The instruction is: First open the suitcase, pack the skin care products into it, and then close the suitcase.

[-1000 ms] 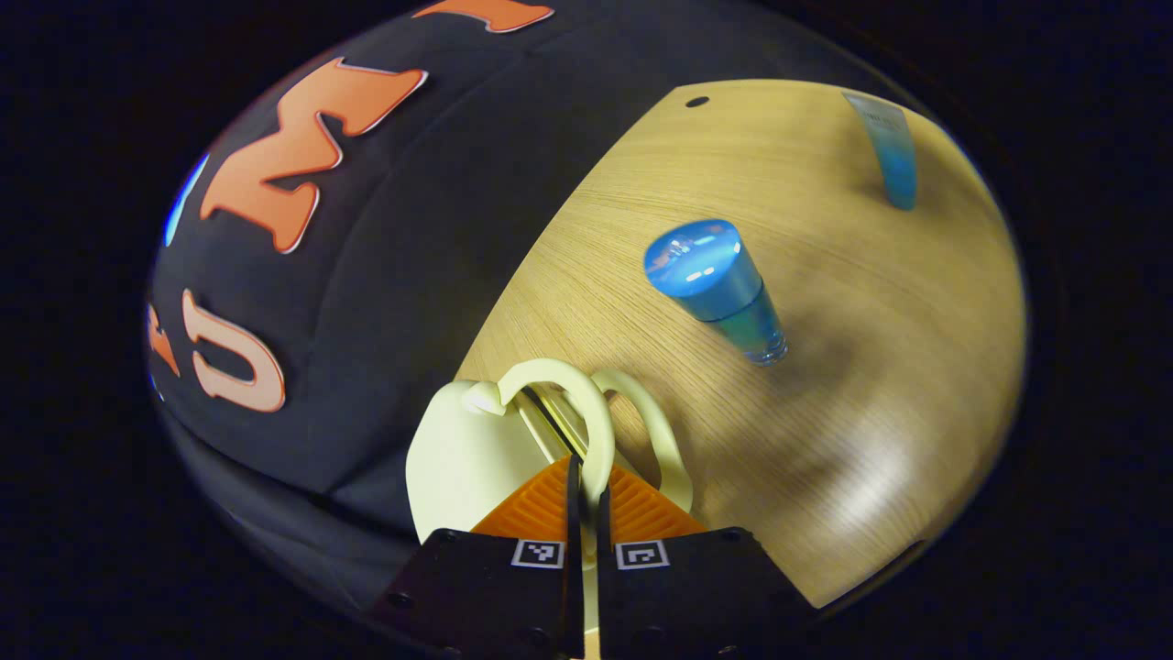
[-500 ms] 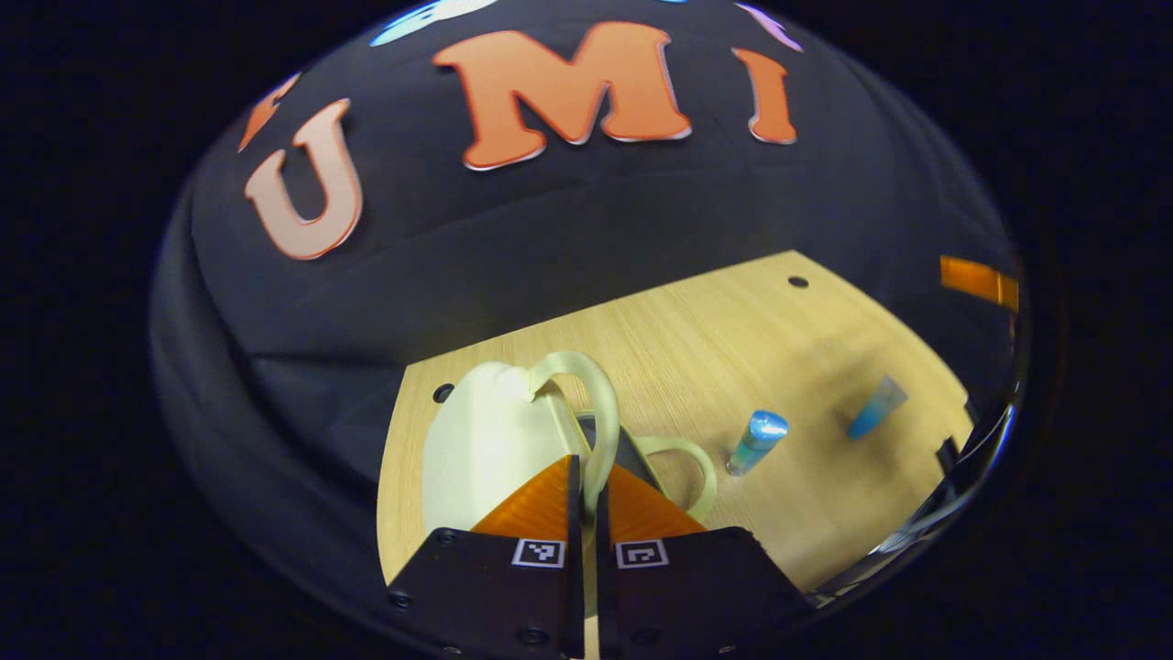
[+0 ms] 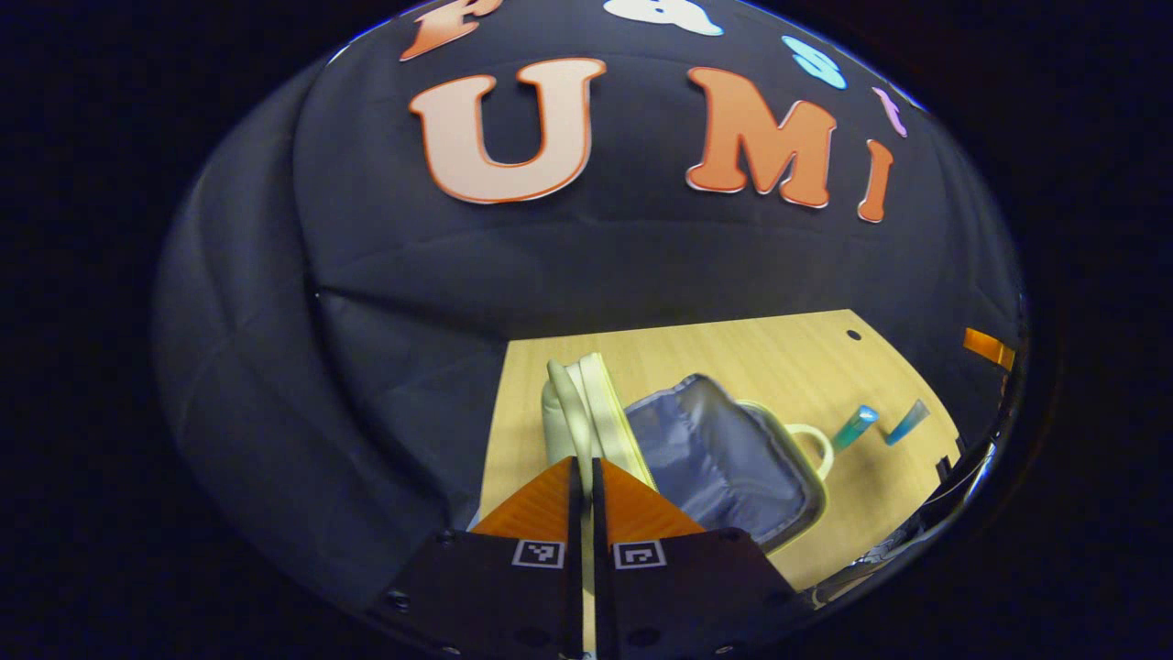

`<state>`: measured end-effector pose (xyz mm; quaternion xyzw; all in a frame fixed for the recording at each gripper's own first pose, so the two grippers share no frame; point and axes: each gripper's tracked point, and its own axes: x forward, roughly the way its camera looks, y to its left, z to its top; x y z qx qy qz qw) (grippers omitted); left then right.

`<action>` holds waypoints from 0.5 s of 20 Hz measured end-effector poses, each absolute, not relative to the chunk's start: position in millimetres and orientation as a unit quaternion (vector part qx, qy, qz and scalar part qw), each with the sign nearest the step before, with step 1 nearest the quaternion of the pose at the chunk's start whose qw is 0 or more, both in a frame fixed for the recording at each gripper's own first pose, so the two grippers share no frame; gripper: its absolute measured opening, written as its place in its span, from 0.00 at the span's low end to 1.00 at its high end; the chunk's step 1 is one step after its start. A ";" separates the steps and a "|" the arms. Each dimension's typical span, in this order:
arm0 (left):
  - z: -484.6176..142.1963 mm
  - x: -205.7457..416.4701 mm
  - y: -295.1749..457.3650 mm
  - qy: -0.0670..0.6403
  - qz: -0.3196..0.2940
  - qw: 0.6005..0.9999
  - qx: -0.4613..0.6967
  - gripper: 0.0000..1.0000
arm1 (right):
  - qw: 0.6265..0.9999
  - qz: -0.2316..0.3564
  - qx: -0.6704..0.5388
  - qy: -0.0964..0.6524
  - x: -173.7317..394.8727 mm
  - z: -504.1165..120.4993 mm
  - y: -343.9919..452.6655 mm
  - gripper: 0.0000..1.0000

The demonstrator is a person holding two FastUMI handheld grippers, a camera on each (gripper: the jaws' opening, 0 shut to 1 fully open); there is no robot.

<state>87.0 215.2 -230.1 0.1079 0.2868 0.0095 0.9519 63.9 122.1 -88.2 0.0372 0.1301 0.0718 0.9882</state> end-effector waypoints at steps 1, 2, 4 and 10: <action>-235.4 84.8 238.6 0.293 0.020 0.951 0.100 0.05 | 0.989 0.067 0.033 0.129 60.5 -87.4 130.8 0.94; -246.8 82.0 259.6 0.302 0.029 0.949 0.089 0.05 | 0.988 0.066 0.031 0.134 57.6 -90.9 138.6 0.93; -271.3 82.8 290.9 0.323 0.043 0.943 0.070 0.05 | 0.987 0.068 0.023 0.142 54.6 -95.0 154.2 0.93; -379.0 73.5 367.3 0.394 0.089 0.915 0.010 0.06 | 0.986 0.069 0.008 0.153 52.5 -100.6 174.1 0.94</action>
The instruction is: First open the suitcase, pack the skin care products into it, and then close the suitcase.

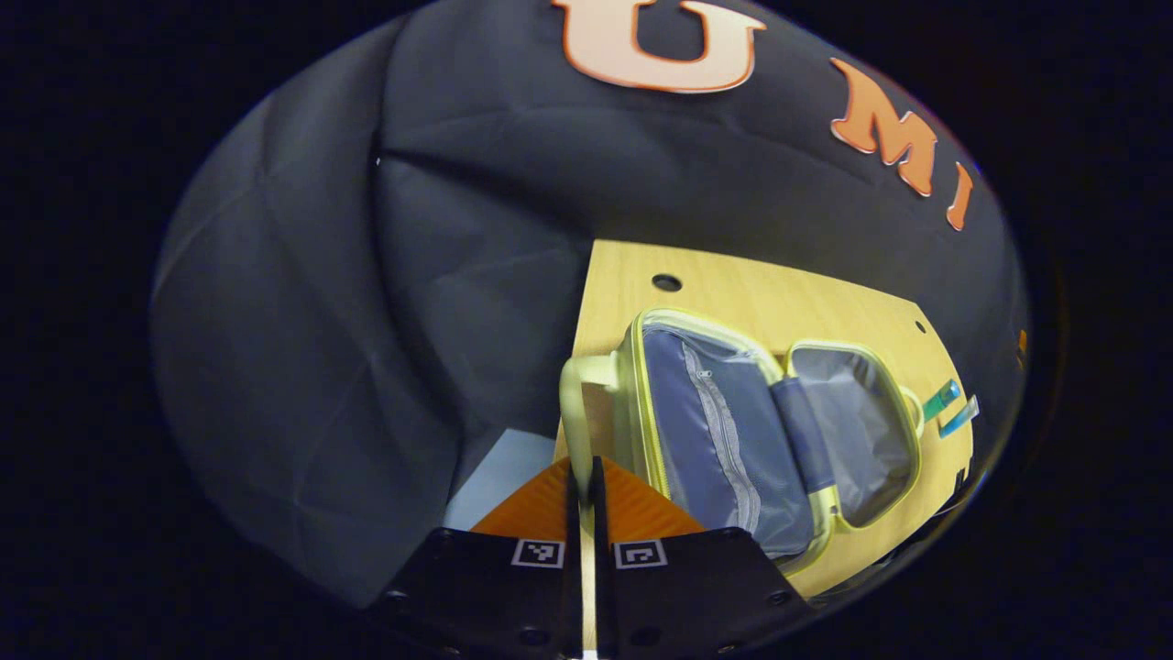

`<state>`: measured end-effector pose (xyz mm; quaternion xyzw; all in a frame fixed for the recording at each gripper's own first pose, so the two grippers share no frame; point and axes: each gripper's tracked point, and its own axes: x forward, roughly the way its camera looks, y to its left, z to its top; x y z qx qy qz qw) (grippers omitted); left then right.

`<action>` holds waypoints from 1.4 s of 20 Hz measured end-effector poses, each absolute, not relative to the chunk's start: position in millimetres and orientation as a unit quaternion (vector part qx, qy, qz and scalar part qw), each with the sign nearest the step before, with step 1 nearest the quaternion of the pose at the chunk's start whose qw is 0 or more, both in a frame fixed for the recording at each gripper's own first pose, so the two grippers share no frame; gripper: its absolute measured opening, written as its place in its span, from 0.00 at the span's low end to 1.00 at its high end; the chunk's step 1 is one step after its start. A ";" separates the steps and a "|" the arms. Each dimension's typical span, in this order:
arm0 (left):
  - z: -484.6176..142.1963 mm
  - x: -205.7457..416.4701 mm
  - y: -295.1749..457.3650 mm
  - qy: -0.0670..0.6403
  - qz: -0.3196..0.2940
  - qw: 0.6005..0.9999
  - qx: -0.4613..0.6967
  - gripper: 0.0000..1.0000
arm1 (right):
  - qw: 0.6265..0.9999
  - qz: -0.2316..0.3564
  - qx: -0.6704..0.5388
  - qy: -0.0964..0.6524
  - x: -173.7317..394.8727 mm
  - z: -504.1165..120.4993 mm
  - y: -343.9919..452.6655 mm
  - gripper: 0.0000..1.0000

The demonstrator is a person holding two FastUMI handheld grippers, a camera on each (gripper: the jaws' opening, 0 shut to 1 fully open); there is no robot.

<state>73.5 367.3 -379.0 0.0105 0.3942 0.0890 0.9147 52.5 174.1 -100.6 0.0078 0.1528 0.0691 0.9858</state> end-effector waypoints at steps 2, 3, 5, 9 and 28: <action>-417.2 72.5 377.7 0.427 0.109 0.897 -0.020 0.06 | 0.985 0.062 0.002 0.158 50.5 -104.5 169.0 0.93; -434.1 70.1 382.1 0.444 0.121 0.887 -0.039 0.06 | 0.985 0.059 0.001 0.160 49.9 -105.0 166.2 0.94; -449.2 69.1 390.1 0.448 0.131 0.882 -0.057 0.06 | 0.986 0.053 0.001 0.160 47.8 -103.8 159.6 0.94; -455.2 69.5 394.9 0.444 0.133 0.884 -0.056 0.15 | 0.987 0.039 -0.003 0.154 46.6 -101.2 144.3 0.94; -158.2 107.9 191.7 0.106 0.134 0.980 0.106 1.00 | 0.992 0.048 -0.063 0.103 73.2 -79.5 71.0 0.94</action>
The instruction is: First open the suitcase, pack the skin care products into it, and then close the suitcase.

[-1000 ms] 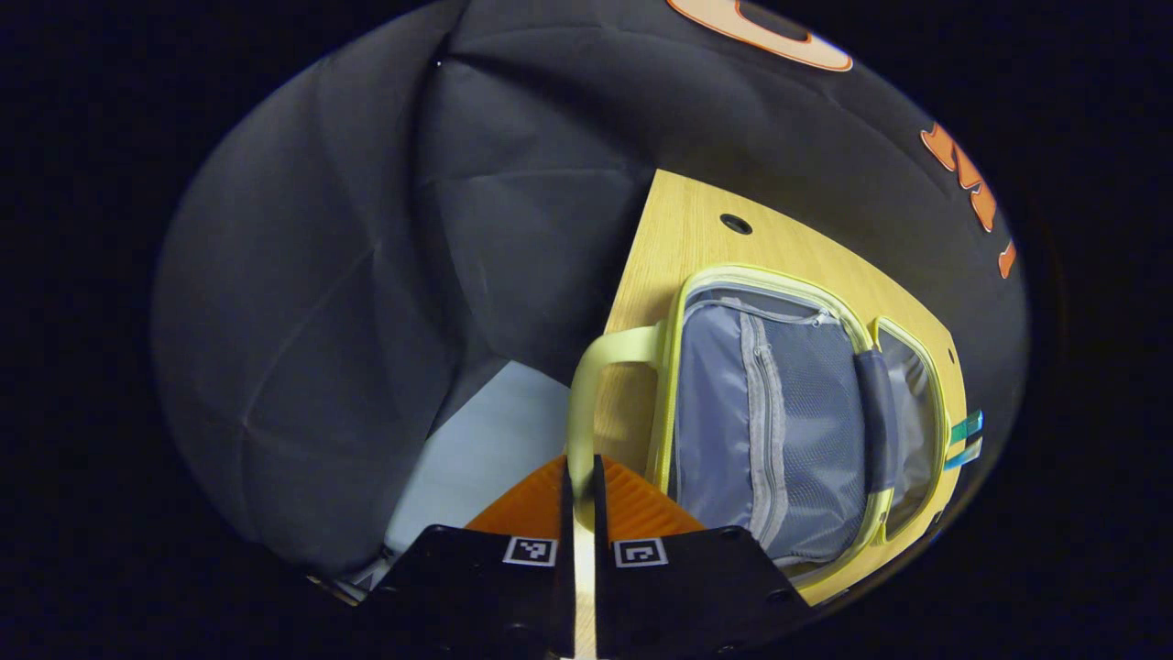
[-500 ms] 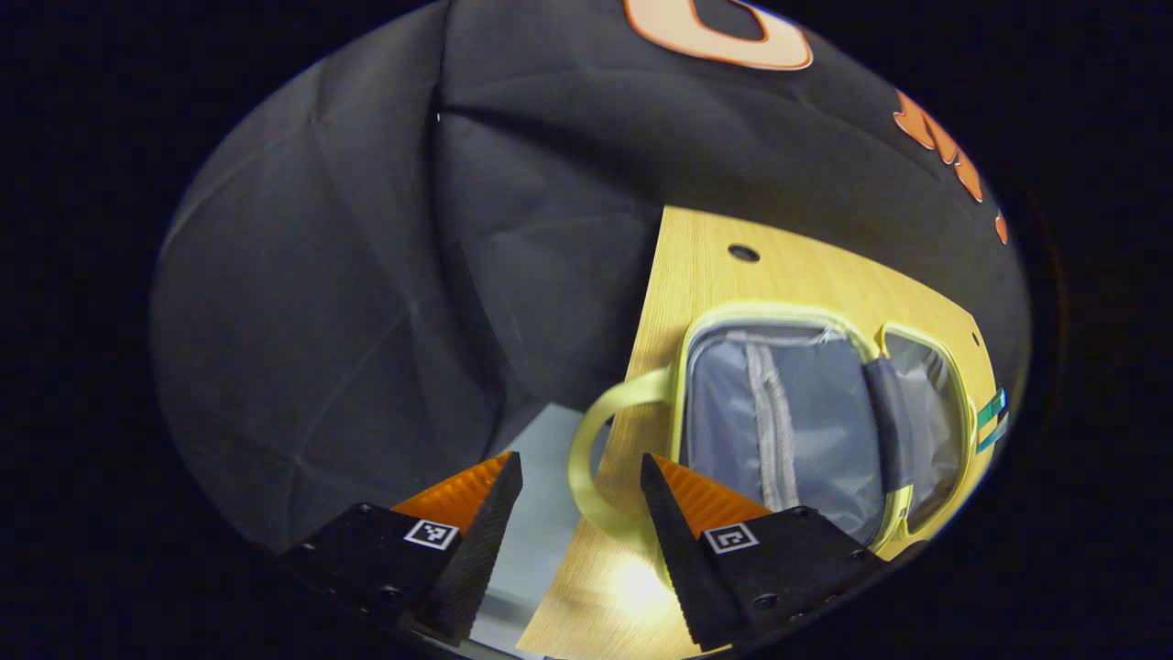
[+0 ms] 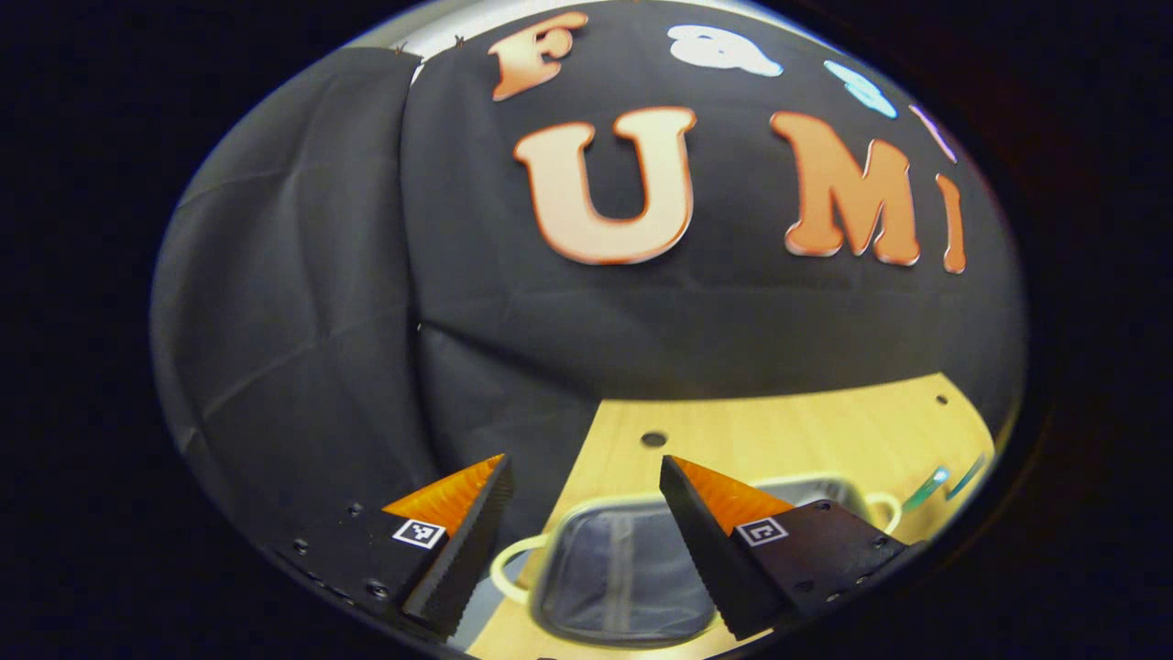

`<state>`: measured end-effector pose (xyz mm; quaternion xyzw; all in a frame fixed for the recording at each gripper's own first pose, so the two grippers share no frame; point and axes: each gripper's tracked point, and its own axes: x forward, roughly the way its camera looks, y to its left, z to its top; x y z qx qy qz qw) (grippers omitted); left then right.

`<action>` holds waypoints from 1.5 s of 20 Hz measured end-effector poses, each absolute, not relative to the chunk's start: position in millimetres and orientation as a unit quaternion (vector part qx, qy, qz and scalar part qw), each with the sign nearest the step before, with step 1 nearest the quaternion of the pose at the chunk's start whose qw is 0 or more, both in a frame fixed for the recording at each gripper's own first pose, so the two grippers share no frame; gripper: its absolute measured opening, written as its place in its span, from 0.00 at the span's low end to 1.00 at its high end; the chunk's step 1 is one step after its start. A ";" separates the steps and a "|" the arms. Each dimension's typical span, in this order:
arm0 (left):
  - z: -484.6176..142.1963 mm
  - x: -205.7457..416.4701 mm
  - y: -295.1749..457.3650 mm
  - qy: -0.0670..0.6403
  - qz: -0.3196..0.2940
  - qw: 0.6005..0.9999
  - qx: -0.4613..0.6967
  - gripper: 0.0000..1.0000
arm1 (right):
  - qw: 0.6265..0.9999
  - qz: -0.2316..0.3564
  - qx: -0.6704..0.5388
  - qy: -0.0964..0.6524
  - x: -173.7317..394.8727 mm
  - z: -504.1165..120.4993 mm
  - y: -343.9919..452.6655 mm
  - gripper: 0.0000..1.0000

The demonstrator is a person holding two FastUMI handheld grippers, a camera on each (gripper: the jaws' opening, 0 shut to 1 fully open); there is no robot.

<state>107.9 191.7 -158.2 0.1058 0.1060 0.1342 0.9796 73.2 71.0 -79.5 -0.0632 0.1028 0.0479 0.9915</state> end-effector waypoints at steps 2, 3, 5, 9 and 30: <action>-129.6 102.5 136.0 0.073 0.110 0.986 0.105 0.99 | 0.991 0.053 -0.074 0.096 84.6 -74.9 58.9 0.95; -123.1 101.7 111.5 0.061 0.101 0.988 0.104 0.98 | 0.991 0.056 -0.078 0.095 90.1 -73.2 52.7 0.95; -113.0 101.7 60.4 0.035 0.090 0.991 0.093 0.99 | 0.991 0.059 -0.081 0.093 100.7 -70.9 40.0 0.94; -117.4 117.9 -39.4 0.001 0.054 0.996 0.067 0.99 | 0.991 0.061 -0.073 0.090 118.5 -71.7 21.0 0.95; -380.4 169.2 -244.2 0.134 -0.042 0.986 0.093 0.99 | 0.975 0.039 -0.157 0.153 127.1 -144.9 -52.7 0.95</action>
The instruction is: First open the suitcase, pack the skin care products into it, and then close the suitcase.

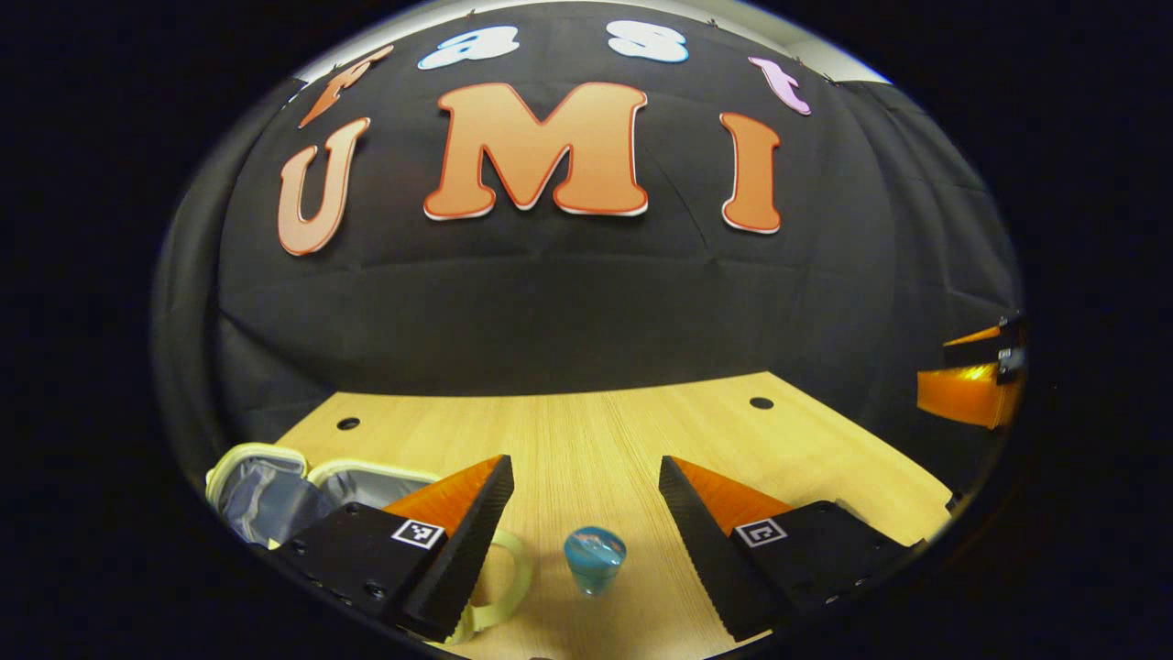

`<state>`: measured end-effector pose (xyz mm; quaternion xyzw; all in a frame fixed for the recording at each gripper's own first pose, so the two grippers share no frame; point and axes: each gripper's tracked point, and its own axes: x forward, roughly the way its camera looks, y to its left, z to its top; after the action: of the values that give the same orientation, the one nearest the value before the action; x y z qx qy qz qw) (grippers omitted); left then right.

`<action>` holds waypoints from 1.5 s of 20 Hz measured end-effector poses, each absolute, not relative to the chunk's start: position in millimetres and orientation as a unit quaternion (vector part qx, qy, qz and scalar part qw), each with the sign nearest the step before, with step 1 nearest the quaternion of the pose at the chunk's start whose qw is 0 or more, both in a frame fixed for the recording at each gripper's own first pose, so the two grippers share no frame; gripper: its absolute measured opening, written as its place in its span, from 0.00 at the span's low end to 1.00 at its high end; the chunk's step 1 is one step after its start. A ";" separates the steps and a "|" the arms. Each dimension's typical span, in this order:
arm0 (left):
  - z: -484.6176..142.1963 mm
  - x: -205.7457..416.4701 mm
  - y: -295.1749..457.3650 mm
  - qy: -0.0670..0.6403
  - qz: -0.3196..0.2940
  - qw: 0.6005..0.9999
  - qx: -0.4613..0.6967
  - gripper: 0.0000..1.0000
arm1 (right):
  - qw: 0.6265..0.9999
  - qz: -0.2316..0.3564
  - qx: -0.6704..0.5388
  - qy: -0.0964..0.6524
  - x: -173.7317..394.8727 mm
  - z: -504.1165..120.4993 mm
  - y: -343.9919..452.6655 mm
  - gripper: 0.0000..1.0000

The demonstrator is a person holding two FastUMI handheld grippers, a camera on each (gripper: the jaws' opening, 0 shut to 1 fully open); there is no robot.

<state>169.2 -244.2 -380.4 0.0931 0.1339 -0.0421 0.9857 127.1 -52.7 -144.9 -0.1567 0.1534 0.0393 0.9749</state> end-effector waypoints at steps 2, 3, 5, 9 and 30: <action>-408.6 170.0 -241.5 0.151 -0.028 0.983 0.096 0.99 | 0.973 0.040 -0.152 0.171 127.9 -158.8 -58.7 0.95; -420.4 169.9 -238.0 0.158 -0.021 0.983 0.090 0.99 | 0.971 0.041 -0.148 0.181 128.3 -165.7 -61.1 0.95; -443.7 169.8 -232.1 0.167 -0.007 0.983 0.074 0.99 | 0.968 0.042 -0.144 0.201 128.6 -178.1 -64.4 0.96; -490.9 164.8 -234.2 0.222 -0.008 0.973 0.067 0.97 | 0.964 0.035 -0.148 0.218 125.0 -191.1 -77.1 0.96; -405.9 104.1 -256.1 0.293 -0.048 0.953 0.058 0.43 | 0.953 0.099 -0.089 0.271 87.4 -251.8 -51.1 0.97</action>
<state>104.1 -256.1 -405.9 0.0580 0.2930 -0.0480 0.9531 87.4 -51.1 -251.8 -0.0894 0.2714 0.0990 0.9532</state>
